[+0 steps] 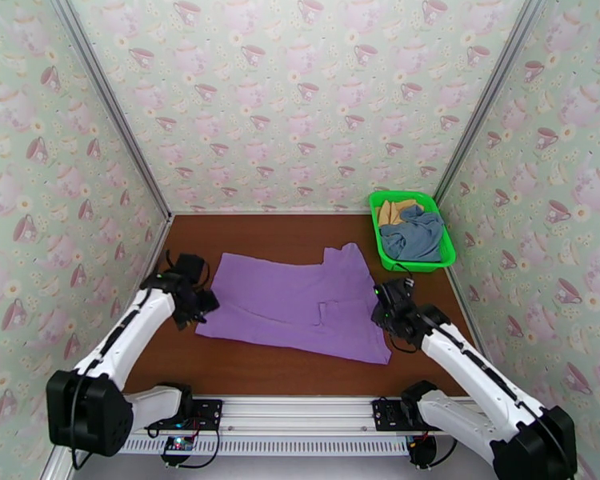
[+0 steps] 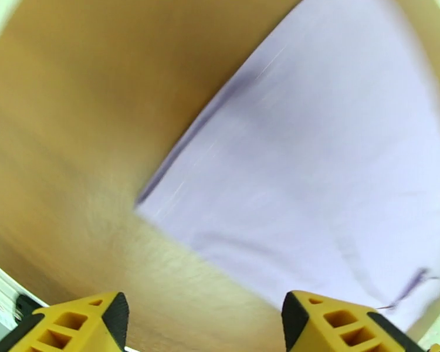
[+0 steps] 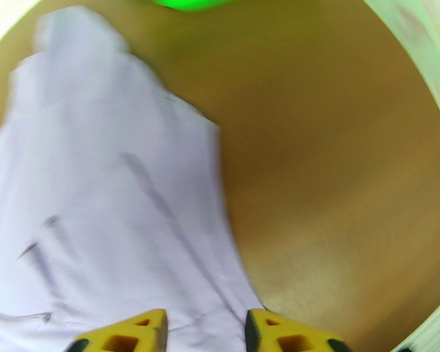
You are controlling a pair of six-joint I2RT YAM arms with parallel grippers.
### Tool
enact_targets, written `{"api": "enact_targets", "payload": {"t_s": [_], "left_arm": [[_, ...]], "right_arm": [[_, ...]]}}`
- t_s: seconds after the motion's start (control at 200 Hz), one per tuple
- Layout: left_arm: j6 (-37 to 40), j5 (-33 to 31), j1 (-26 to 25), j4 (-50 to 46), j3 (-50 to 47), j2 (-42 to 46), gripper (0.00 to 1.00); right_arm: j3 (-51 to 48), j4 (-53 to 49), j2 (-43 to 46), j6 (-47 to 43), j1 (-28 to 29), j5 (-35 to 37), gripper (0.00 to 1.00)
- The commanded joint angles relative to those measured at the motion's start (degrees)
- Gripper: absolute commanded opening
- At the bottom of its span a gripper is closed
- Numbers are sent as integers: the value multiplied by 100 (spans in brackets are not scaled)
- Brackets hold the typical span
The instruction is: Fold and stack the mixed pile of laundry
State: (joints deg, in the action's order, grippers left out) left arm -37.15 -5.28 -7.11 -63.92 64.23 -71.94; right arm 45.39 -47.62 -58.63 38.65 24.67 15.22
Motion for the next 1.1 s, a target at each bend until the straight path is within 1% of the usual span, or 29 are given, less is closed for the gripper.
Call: {"api": "enact_targets", "payload": {"t_s": [0.0,0.115,0.165,0.245,0.361,0.421,0.526,0.661,0.761,0.866,0.997,1.097], "left_arm": [[485,-198,136,-331,846,-686,68],[838,100,215,-121,1879,-2059,48],[970,171,227,-166,2422,-2773,44],[1138,204,235,-275,3303,-3853,43],[1292,203,275,-453,4515,-5123,43],[1340,180,304,-601,5123,-5662,45],[1385,218,342,-786,6018,-6400,52],[1445,249,373,-1085,6977,-7178,54],[1473,181,410,-1240,7367,-7591,54],[1480,159,445,-1211,7375,-7774,53],[1491,283,446,-995,7035,-7759,49],[1483,334,456,-827,6802,-7712,41]], "right_arm": [[507,342,-349,-1287,-15,-540,47],[1141,377,-1123,-1625,-15,-796,43],[1403,391,-1448,-1695,-22,-909,41],[1778,387,-1936,-1774,-20,-1025,41],[2216,338,-2527,-1862,-14,-1082,41],[2369,315,-2778,-1883,-15,-1097,41],[2475,361,-3065,-1857,-17,-1121,41],[2432,464,-3343,-1769,-14,-1181,41],[2430,468,-3503,-1721,-14,-1227,40],[2440,455,-3599,-1693,-18,-1247,39],[2470,433,-3619,-1669,-15,-1228,39],[2560,379,-3646,-1698,-14,-1223,38]]}}
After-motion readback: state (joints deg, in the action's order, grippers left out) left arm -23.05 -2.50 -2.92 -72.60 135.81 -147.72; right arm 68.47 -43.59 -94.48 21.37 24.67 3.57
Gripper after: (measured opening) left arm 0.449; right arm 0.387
